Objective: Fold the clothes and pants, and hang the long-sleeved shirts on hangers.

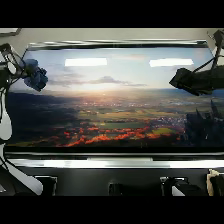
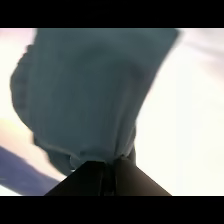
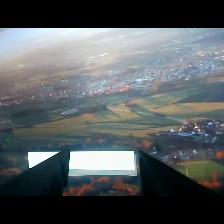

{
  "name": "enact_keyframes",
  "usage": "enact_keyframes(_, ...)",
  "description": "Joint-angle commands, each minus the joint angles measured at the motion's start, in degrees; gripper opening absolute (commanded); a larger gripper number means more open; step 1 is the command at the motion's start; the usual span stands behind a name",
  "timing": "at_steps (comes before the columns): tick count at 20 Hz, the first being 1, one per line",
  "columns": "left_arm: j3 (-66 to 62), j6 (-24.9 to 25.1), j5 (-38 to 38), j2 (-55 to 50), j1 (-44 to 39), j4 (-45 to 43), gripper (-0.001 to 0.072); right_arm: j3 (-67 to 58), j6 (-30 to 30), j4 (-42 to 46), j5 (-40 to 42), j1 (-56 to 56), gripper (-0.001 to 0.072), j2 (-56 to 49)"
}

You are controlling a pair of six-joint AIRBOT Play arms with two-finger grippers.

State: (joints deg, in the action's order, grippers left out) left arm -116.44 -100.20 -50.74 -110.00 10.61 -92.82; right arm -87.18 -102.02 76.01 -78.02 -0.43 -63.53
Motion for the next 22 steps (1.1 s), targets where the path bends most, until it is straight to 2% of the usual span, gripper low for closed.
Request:
enact_keyframes(1,-0.6,-0.4,-9.6,12.2,-7.2,7.5,0.0014,0.0,0.0,-0.7,0.1,0.0,0.0473,0.0)
enact_keyframes(3,-0.6,-3.6,-15.5,18.3,-13.7,10.7,0.0014,0.0,0.0,-1.1,-0.7,0.0,0.0477,0.2)
enact_keyframes(6,-0.6,-4.8,-22.5,23.3,-24.3,17.6,0.0014,0.0,0.7,-1.5,-1.6,0.0,0.048,2.4)
enact_keyframes(8,-0.5,-9.1,-25.0,23.7,-32.7,18.1,0.0014,0.0,1.2,-1.5,-2.0,0.0,0.048,5.3)
enact_keyframes(12,6.5,-18.4,-21.7,21.7,-49.1,18.3,0.0014,0.0,3.9,0.1,-4.0,0.0,0.0483,13.2)
enact_keyframes(17,12.5,-20.9,-14.2,11.1,-62.7,18.3,0.0014,0.0,3.9,8.8,-7.2,0.0,0.0478,21.3)
enact_keyframes(20,12.5,-20.9,-10.9,4.7,-66.5,22.4,0.002,0.0,3.0,9.2,-7.4,0.0,0.0478,23.8)
enact_keyframes(21,12.5,-20.9,-10.8,3.7,-66.7,24.8,0.0087,0.0,0.9,9.1,-7.6,0.0,0.048,24.1)
enact_keyframes(22,12.5,-20.9,-10.9,3.5,-66.3,27.2,0.0309,0.0,-1.4,9.1,-7.9,0.0,0.0482,24.1)
